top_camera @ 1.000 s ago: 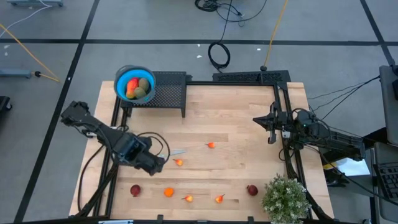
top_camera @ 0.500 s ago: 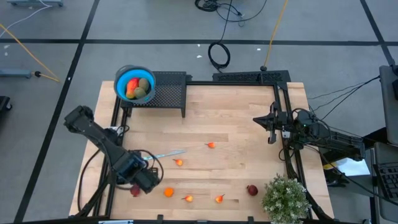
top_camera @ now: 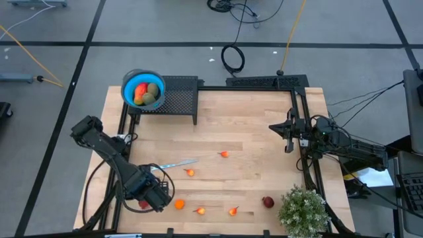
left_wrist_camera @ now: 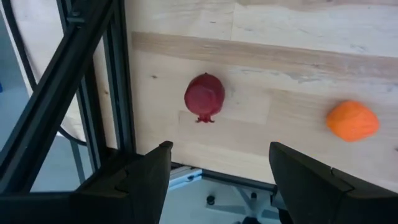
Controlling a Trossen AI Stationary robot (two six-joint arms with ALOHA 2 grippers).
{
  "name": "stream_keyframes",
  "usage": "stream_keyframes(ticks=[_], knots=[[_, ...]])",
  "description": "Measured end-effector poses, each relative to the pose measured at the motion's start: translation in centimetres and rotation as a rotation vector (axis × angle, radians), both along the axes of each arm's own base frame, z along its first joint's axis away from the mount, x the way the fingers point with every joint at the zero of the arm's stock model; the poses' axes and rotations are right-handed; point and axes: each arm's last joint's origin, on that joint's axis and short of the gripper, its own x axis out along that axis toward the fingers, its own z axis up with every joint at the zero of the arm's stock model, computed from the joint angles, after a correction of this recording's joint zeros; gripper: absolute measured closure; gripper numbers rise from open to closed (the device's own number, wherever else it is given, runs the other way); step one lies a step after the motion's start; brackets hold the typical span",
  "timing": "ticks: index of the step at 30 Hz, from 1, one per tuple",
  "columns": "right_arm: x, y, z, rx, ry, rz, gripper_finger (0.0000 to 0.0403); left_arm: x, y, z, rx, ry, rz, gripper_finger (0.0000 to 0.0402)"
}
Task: Pick & Place Fruit
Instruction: Put the pomegranate into the blue strainer bowl on the shelf
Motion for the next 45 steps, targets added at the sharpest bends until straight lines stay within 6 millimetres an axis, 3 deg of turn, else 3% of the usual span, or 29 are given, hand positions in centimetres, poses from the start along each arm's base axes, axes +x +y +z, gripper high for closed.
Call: stream_keyframes(ticks=[7, 20, 45], knots=[[0.0, 0.0, 0.0, 0.003, 0.000, 0.001, 0.0403, -0.3, -0.2, -1.1, 0.042, -0.003, -0.018, 0.0130], [0.0, 0.0, 0.0, 0.003, -0.001, 0.001, 0.0403, -0.8, -0.8, -6.4, -0.086, 0.027, -0.004, 0.0130], [0.0, 0.0, 0.0, 0.004, -0.001, 0.001, 0.0403, -2.2, -0.6, -11.2, -0.145, 0.038, 0.001, 0.0130]])
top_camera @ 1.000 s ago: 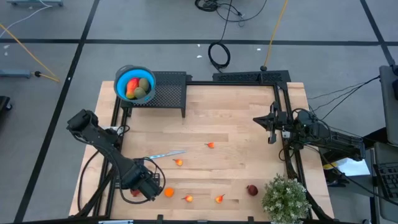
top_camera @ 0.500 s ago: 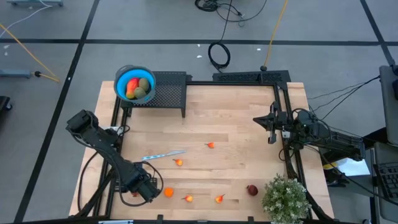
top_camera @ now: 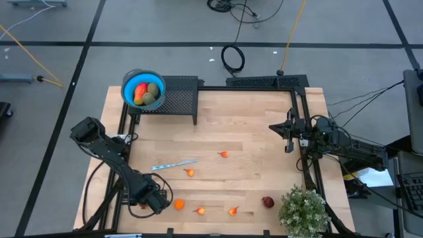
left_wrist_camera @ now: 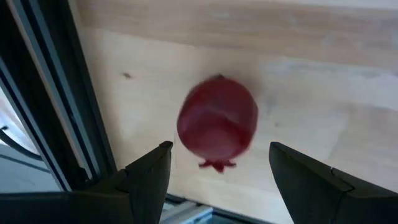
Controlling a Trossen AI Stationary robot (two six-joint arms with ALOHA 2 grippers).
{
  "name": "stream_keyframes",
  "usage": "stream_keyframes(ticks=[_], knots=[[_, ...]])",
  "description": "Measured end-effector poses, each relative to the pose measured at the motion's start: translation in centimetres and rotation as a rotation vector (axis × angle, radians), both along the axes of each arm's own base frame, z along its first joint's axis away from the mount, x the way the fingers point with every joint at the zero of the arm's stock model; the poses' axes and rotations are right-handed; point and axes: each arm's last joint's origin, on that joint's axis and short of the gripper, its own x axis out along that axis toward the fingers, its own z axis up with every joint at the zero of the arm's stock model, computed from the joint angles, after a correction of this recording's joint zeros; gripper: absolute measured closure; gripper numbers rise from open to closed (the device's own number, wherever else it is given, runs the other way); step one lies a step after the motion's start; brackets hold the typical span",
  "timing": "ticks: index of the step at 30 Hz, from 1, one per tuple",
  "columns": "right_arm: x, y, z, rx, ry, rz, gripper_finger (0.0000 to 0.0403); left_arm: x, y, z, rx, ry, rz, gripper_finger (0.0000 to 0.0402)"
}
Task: Pick & Place Fruit
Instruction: Put the pomegranate into the blue strainer bowl on the shelf
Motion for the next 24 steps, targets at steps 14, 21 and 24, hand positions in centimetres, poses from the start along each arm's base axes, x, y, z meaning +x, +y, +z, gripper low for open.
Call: stream_keyframes(ticks=[14, 21, 24], knots=[[0.0, 0.0, 0.0, 0.000, 0.000, 0.000, 0.0403, -0.6, 0.5, -2.2, -0.024, -0.027, -0.009, 0.0131], [0.0, 0.0, 0.0, 0.000, 0.000, 0.000, 0.0403, -0.8, 0.6, -2.6, -0.034, -0.024, -0.006, 0.0131], [0.0, 0.0, 0.0, 0.000, 0.000, 0.000, 0.0403, -0.8, 0.6, -2.6, -0.034, -0.025, -0.006, 0.0131]])
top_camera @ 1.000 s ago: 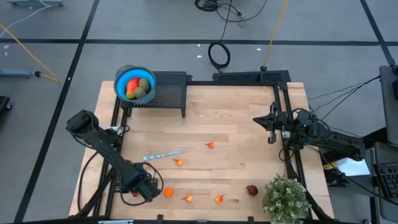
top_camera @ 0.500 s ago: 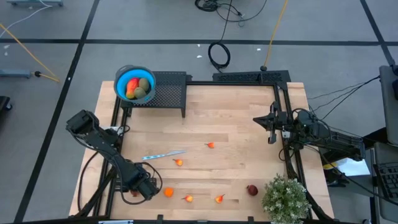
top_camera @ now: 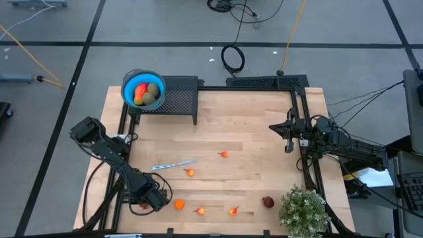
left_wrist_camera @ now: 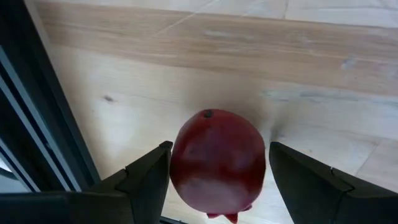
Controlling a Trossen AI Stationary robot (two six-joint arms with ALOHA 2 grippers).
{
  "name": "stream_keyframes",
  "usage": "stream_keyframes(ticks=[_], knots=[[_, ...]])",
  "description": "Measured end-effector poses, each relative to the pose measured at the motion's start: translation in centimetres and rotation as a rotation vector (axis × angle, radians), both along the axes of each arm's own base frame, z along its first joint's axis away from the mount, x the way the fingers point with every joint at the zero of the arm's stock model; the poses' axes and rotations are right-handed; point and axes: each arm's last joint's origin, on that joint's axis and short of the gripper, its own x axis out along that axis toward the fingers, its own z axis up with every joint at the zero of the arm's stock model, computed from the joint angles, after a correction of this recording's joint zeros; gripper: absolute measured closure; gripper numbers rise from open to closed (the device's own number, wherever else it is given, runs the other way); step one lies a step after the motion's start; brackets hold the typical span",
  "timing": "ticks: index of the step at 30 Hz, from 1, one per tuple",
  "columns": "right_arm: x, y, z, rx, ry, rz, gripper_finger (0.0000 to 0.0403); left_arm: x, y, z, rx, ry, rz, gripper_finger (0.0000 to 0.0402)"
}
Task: Pick & Place Fruit
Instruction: Put the pomegranate into the blue strainer bowl on the shelf
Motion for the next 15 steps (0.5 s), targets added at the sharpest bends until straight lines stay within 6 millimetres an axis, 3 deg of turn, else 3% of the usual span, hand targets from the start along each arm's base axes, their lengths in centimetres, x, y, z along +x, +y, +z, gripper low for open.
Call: stream_keyframes(ticks=[6, 15], knots=[[0.00, 0.00, 0.00, 0.000, 0.000, 0.000, 0.0403, -0.03, -0.03, 0.02, -0.010, 0.011, 0.002, 0.0139], [0.00, 0.00, 0.00, 0.000, 0.000, 0.000, 0.0403, -0.01, -0.02, 0.04, -0.005, 0.005, 0.004, 0.0217]])
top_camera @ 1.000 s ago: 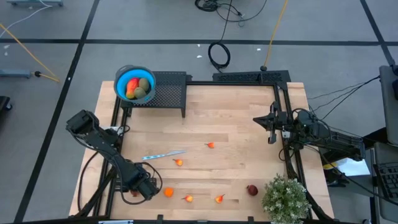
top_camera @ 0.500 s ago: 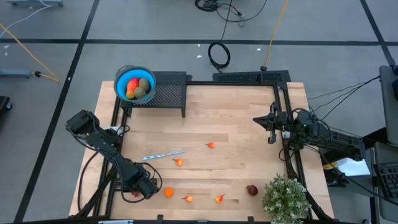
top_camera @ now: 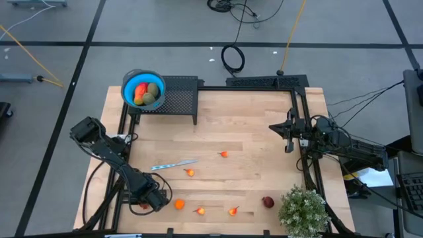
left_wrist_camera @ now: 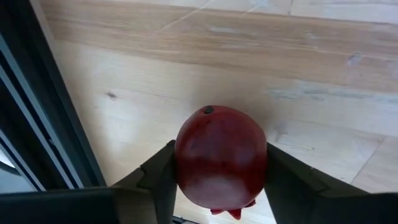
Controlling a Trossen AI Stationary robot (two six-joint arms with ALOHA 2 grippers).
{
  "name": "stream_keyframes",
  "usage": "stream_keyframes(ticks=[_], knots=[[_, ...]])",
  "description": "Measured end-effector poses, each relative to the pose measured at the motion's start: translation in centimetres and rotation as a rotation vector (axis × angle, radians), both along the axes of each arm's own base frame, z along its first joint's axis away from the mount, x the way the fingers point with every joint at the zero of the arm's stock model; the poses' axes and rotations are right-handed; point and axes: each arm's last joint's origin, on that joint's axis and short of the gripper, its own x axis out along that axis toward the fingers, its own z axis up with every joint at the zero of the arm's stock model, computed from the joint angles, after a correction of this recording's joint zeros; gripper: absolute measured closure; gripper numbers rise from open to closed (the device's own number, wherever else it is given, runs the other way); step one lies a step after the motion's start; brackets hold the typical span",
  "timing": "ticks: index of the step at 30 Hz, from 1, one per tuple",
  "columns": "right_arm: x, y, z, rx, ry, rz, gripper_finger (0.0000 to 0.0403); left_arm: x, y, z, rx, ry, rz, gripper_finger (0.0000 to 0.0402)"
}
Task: Pick & Place Fruit
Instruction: Put the pomegranate into the blue strainer bowl on the shelf
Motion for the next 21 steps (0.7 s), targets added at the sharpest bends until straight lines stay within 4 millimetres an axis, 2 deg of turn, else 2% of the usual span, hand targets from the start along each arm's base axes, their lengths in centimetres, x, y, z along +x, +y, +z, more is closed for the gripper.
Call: stream_keyframes(ticks=[5, 8, 16, 21], knots=[[0.0, 0.0, 0.0, 0.000, 0.000, 0.000, 0.0403, 0.1, 0.0, 0.0, 0.018, -0.030, -0.003, 0.0223], [0.0, 0.0, 0.0, 0.000, 0.000, 0.000, 0.0403, 0.3, 0.1, 0.3, 0.063, -0.111, -0.001, 0.0215], [0.0, 0.0, 0.0, 0.000, -0.001, 0.000, 0.0403, 2.4, 0.0, 1.8, 0.298, -0.540, -0.105, 0.0225], [0.0, 0.0, 0.0, 0.000, -0.001, 0.000, 0.0403, 4.1, -0.6, 2.6, 0.430, -0.859, -0.204, 0.0214]])
